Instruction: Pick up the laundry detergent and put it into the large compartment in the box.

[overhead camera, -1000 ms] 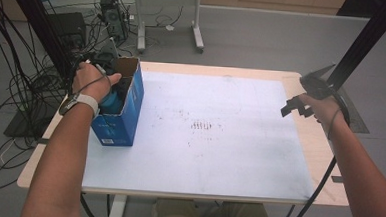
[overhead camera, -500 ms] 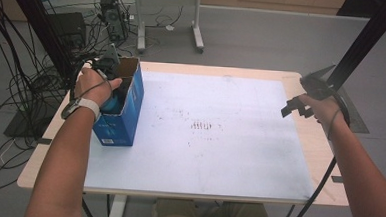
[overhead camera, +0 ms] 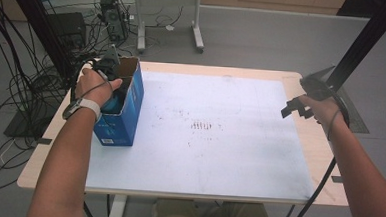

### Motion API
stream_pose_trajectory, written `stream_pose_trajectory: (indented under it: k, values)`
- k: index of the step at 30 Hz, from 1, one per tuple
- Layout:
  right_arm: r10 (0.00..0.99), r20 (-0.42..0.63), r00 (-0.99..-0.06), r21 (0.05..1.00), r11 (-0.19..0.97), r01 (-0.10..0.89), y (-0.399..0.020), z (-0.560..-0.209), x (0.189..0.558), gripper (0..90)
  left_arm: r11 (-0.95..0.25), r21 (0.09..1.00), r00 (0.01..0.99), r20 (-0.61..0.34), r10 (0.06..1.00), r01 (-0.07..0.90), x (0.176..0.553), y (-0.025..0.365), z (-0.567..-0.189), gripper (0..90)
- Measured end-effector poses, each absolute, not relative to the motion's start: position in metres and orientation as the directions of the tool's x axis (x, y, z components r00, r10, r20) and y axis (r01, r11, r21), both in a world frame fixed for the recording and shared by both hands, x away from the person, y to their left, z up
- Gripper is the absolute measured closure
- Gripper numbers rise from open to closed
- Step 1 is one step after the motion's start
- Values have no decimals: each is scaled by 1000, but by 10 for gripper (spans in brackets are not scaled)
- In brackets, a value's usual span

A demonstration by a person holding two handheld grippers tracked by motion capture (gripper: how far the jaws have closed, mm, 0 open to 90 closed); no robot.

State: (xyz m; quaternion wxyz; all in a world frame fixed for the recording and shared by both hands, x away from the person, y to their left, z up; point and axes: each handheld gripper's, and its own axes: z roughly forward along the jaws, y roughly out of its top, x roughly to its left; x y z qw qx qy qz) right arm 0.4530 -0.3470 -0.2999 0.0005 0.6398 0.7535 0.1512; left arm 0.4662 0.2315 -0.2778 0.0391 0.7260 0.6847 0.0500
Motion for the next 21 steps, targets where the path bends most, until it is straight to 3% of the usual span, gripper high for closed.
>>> stream_pose_trajectory:
  k: [21]
  values:
    - [964, 192, -182, 226, 137, 964, -347, -300, 453, 96, -55, 127, 52, 22, 998, 990, 467, 232, -278, 383]
